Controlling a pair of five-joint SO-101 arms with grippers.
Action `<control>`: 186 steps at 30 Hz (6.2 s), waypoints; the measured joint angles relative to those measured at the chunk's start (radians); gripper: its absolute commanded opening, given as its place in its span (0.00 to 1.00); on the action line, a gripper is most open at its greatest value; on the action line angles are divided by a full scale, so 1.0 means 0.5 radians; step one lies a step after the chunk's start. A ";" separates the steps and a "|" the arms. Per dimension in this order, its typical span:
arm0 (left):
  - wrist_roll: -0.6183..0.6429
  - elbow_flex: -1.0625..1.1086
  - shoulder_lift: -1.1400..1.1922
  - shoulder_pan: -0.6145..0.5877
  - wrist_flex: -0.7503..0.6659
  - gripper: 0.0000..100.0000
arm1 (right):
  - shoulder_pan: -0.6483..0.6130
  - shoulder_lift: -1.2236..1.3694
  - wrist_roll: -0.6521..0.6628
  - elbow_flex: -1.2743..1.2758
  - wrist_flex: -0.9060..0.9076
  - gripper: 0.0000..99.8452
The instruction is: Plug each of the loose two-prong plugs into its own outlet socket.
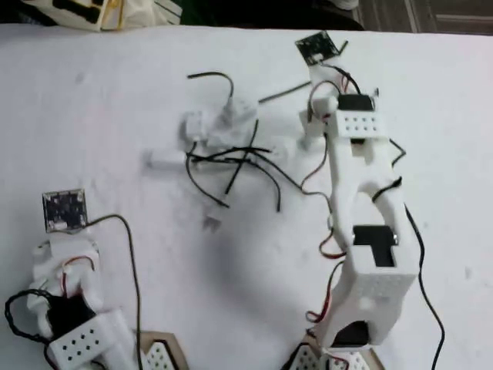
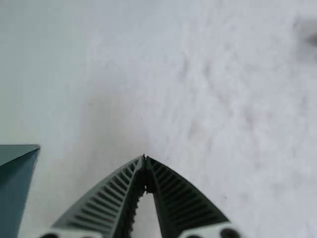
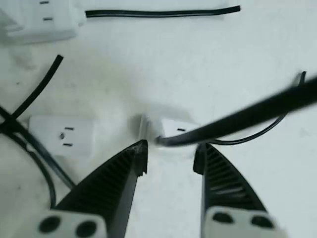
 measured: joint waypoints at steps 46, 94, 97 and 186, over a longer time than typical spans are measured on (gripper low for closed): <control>-0.080 0.034 0.000 0.003 0.000 0.02 | -1.056 -0.295 -1.126 0.537 0.255 0.07; -0.080 0.034 0.000 0.003 0.000 0.02 | -1.013 0.341 -1.320 0.242 0.227 0.12; -0.080 0.034 0.000 0.003 0.000 0.02 | -1.010 0.454 -1.326 0.157 0.242 0.03; -0.098 0.034 0.000 0.003 0.000 0.02 | -0.776 -0.491 -0.184 1.409 0.402 0.14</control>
